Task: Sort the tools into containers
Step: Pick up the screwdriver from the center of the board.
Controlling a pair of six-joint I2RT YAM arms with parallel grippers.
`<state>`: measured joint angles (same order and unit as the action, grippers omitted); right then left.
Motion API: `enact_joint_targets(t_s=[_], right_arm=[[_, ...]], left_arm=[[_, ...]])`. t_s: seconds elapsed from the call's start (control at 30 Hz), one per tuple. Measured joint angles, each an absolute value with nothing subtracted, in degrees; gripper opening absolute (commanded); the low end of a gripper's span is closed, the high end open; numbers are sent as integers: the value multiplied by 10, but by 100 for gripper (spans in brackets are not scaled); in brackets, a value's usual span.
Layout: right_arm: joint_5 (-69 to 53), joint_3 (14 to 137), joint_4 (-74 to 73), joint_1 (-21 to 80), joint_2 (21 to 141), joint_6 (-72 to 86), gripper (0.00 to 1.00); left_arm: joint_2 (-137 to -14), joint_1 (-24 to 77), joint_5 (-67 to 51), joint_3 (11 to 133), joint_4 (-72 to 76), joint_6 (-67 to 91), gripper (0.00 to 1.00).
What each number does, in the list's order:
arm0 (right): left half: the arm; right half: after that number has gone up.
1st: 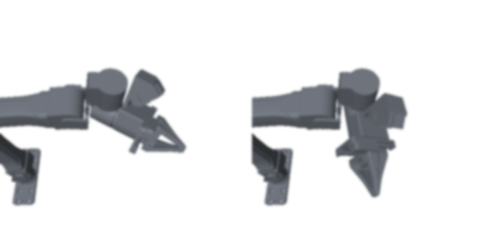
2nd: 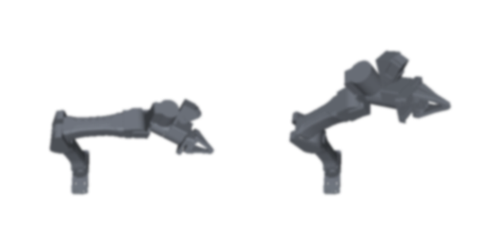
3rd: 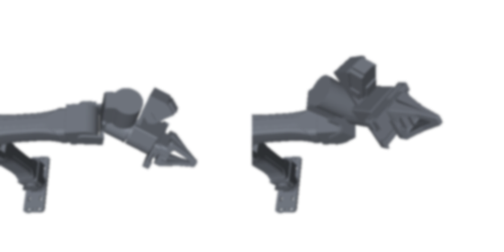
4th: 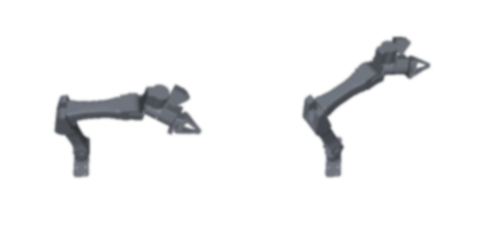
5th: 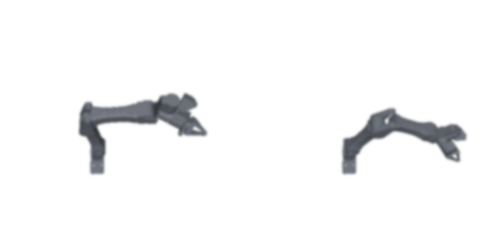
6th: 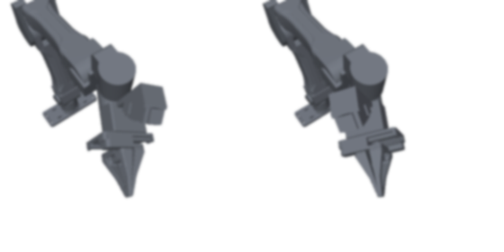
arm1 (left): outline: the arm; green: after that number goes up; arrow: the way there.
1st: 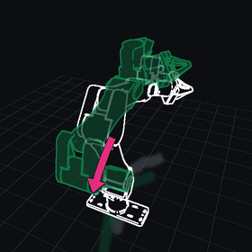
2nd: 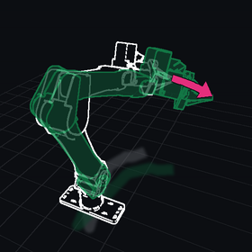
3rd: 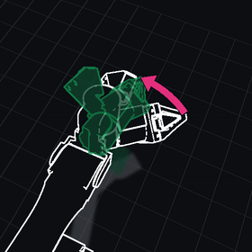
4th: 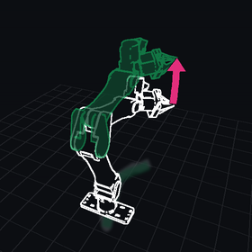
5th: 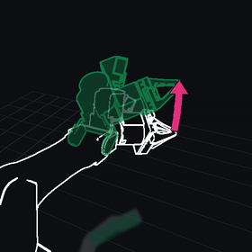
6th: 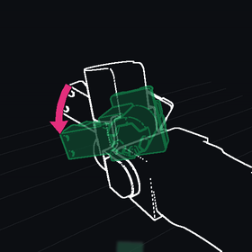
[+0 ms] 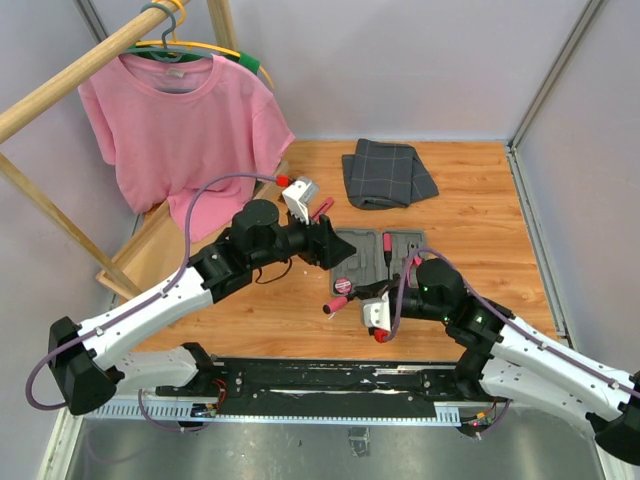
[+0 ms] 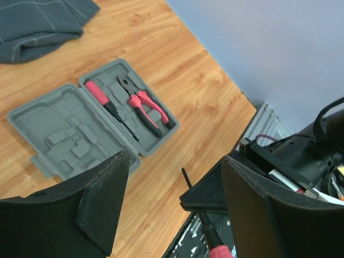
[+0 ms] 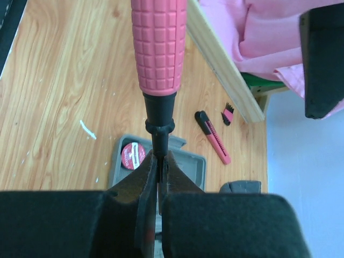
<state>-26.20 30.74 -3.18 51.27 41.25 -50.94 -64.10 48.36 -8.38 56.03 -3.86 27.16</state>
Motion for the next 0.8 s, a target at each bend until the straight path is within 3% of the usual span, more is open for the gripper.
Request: enact_joint_targets(t_s=[0.33, 0.8], right_arm=[[-105, 347, -186, 580, 428, -634, 1], [40, 352, -225, 601, 433, -677, 1]], left_arm=[[-661, 545, -109, 564, -119, 209, 71], [-711, 582, -113, 566, -173, 178, 64]])
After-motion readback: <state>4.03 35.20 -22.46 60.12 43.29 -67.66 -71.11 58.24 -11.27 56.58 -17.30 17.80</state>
